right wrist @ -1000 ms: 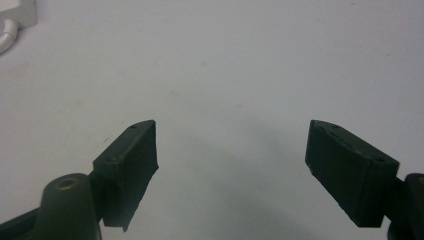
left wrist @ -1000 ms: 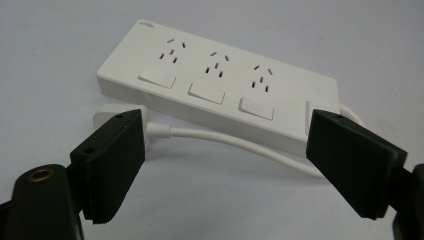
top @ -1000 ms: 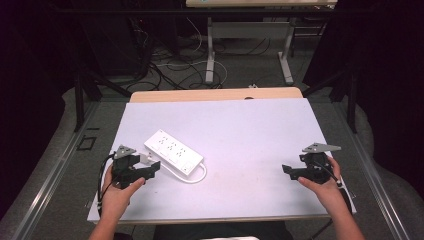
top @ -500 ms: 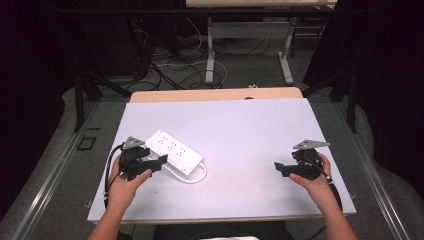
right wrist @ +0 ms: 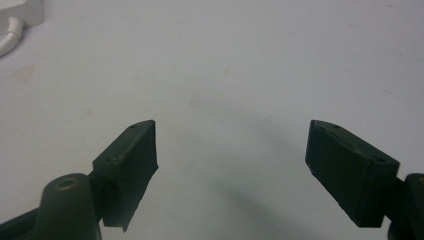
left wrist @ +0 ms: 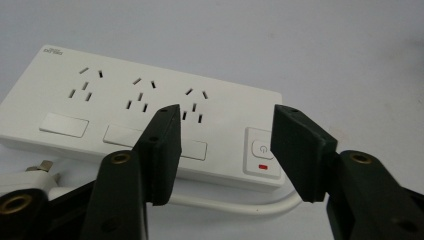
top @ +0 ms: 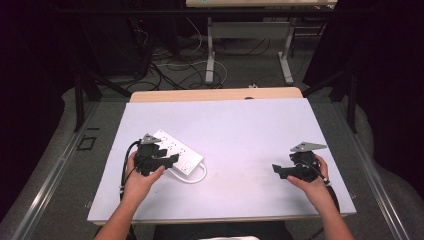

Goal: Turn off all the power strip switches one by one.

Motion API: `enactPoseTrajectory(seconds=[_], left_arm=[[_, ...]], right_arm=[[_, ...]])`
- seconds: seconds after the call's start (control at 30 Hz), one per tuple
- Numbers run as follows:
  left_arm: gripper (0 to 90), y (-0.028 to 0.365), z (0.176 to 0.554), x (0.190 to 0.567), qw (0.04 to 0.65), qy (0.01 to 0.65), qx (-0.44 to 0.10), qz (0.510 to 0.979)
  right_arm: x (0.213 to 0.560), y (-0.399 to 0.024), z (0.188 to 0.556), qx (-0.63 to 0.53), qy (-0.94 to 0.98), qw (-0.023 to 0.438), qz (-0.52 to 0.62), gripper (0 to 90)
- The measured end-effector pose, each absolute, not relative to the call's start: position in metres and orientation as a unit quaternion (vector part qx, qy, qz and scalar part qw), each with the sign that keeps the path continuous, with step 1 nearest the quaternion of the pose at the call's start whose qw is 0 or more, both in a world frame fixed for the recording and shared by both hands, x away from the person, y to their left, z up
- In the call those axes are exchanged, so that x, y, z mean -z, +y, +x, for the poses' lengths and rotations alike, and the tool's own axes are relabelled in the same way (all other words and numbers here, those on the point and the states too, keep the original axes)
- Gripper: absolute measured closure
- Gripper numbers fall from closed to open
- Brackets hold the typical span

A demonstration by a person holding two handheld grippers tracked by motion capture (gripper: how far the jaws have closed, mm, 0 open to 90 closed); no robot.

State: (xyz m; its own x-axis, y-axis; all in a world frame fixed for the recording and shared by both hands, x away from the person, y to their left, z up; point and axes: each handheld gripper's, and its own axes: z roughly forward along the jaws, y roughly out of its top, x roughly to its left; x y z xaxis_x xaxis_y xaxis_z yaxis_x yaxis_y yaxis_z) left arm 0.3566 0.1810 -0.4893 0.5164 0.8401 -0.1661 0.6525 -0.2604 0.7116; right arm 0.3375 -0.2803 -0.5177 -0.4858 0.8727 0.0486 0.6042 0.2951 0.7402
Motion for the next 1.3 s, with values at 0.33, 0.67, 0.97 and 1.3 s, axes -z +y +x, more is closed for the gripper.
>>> enactPoseTrajectory(seconds=[0.33, 0.67, 0.97, 1.3], left_arm=[[61.5, 0.169, 0.364, 0.497, 0.364, 0.468, -0.11, 0.798], [79.2, 0.164, 0.364, 0.507, 0.348, 0.464, -0.096, 0.809], [90.0, 0.157, 0.364, 0.513, 0.339, 0.461, -0.09, 0.815], [90.0, 0.148, 0.365, 0.52, 0.326, 0.455, -0.093, 0.824]], right_arm=[[0.523, -0.281, 0.334, -0.361, 0.78, 0.193, 0.473, 19.9], [0.525, -0.285, 0.332, -0.371, 0.772, 0.194, 0.479, 18.5], [0.531, -0.286, 0.33, -0.361, 0.776, 0.199, 0.477, 18.6], [0.533, -0.283, 0.329, -0.361, 0.783, 0.192, 0.47, 18.6]])
